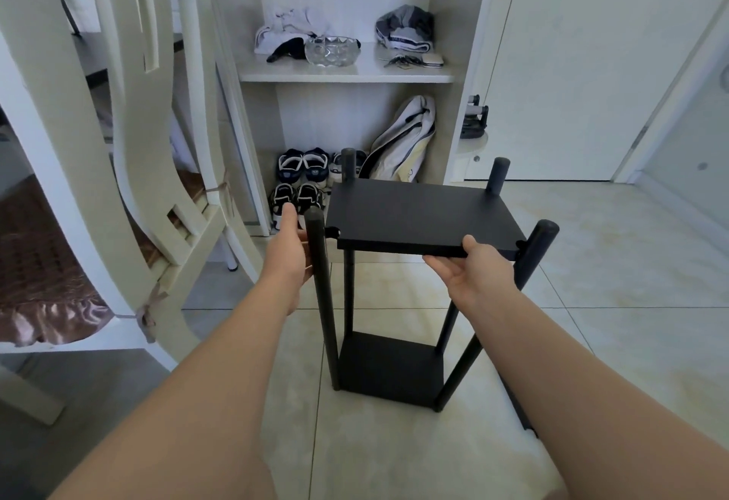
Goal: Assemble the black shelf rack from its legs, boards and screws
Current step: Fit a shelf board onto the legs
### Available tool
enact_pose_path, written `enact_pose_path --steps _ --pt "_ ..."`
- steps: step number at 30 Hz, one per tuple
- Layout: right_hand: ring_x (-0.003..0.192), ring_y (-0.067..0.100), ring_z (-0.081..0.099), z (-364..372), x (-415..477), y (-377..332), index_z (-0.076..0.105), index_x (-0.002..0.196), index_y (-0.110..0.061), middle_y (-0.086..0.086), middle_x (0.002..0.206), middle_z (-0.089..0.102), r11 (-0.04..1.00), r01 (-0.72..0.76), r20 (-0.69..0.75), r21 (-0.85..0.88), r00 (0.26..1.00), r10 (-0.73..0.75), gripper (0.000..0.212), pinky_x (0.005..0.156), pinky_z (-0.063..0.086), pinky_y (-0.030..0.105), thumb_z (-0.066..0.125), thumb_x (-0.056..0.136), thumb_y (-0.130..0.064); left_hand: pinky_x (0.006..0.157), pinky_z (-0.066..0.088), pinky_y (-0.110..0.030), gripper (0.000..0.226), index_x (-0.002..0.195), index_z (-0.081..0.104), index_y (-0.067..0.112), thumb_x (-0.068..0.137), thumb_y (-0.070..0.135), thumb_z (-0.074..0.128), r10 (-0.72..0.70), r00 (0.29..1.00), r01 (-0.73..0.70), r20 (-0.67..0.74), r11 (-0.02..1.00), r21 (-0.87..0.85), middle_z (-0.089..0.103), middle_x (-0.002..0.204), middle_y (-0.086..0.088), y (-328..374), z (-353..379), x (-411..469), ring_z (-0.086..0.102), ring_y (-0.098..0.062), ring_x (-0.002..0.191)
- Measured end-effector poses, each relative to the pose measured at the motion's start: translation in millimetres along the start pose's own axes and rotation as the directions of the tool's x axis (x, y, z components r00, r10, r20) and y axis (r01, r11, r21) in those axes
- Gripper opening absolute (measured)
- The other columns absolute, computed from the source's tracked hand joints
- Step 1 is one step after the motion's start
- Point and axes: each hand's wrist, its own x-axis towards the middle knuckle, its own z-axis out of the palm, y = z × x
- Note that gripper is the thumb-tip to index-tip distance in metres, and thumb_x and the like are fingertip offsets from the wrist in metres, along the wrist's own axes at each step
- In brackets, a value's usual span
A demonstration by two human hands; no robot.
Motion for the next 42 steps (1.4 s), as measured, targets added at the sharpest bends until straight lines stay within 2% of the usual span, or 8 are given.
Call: enact_pose_path --steps 7,9,13,18,25,33,38,42 --pt "0.089 0.038 0.071 -2 4 -15 0.054 0.102 -0.002 0.023 0.112 0.067 0.999 0.024 0.037 -0.040 0.999 -0.023 0.004 0.064 0.063 0.048 0.050 0.104 -0.002 0.078 0.055 -0.033 0.065 0.098 0.070 0.020 0.089 0.076 0.040 0.039 0.981 -0.067 0.188 0.987 0.145 0.076 0.086 0.000 1 0 -13 0.072 -0.020 0.090" --pt "0.088 0.038 0.072 -1 5 -14 0.055 0.102 -0.003 0.023 0.113 0.067 0.998 0.023 0.047 -0.065 0.999 -0.019 0.005 0.060 0.063 0.046 0.050 0.104 -0.003 0.086 0.056 -0.035 0.070 0.109 0.066 0.022 0.081 0.082 0.045 0.029 0.971 -0.075 0.238 0.980 0.186 0.075 0.101 0.000 1 1 -17 0.070 -0.019 0.098" --pt "0.088 0.038 0.072 0 6 -9 0.054 0.119 -0.001 0.023 0.113 0.068 0.999 0.016 0.070 -0.048 0.997 -0.013 0.015 0.059 0.063 0.045 0.050 0.105 -0.004 0.094 0.056 -0.040 0.080 0.115 0.056 0.019 0.071 0.085 0.055 0.052 0.983 -0.075 0.179 0.989 0.126 0.069 0.116 -0.004 1 1 -20 0.068 -0.021 0.105" --pt "0.094 0.038 0.071 -5 2 -6 0.053 0.119 -0.003 0.023 0.117 0.066 0.999 -0.002 0.102 -0.044 0.995 0.007 0.014 0.063 0.064 0.045 0.049 0.106 -0.006 0.103 0.049 -0.047 0.094 0.116 0.059 0.021 0.055 0.093 0.051 0.040 0.987 -0.068 0.158 0.983 0.173 0.068 0.117 -0.003 2 1 -22 0.064 -0.024 0.110" --pt "0.096 0.039 0.069 -12 2 0 0.048 0.141 -0.002 0.025 0.125 0.062 0.997 -0.048 0.104 -0.064 0.993 0.055 0.035 0.066 0.061 0.043 0.045 0.106 -0.004 0.097 0.053 -0.039 0.075 0.115 0.064 0.018 0.076 0.081 0.056 0.037 0.988 -0.054 0.148 0.992 0.114 0.071 0.114 -0.005 -1 -1 -20 0.068 -0.021 0.105" --pt "0.099 0.042 0.067 -15 4 -2 0.048 0.135 0.000 0.024 0.123 0.061 1.000 -0.025 0.058 -0.010 0.998 0.025 0.030 0.069 0.060 0.048 0.046 0.105 0.000 0.104 0.048 -0.045 0.099 0.111 0.062 0.021 0.048 0.096 0.050 0.039 0.987 -0.071 0.156 0.976 0.205 0.071 0.112 -0.004 4 7 -28 0.066 -0.023 0.107" --pt "0.110 0.045 0.064 -16 4 -4 0.046 0.140 0.000 0.025 0.129 0.058 1.000 -0.026 0.059 -0.008 0.998 0.027 0.036 0.069 0.060 0.048 0.044 0.105 0.001 0.077 0.059 -0.032 0.082 0.110 0.065 0.022 0.067 0.090 0.050 -0.021 0.981 -0.010 0.195 0.987 0.159 0.075 0.105 -0.004 8 5 -23 0.074 -0.020 0.091" --pt "0.113 0.044 0.063 -18 8 -6 0.046 0.141 -0.001 0.025 0.129 0.059 0.999 -0.033 0.062 -0.019 0.997 0.034 0.036 0.070 0.060 0.048 0.045 0.105 0.000 0.098 0.051 -0.048 0.056 0.117 0.060 0.020 0.094 0.069 0.043 0.053 0.996 -0.074 0.078 0.954 0.291 0.067 0.109 0.003 35 6 7 0.065 -0.023 0.103"
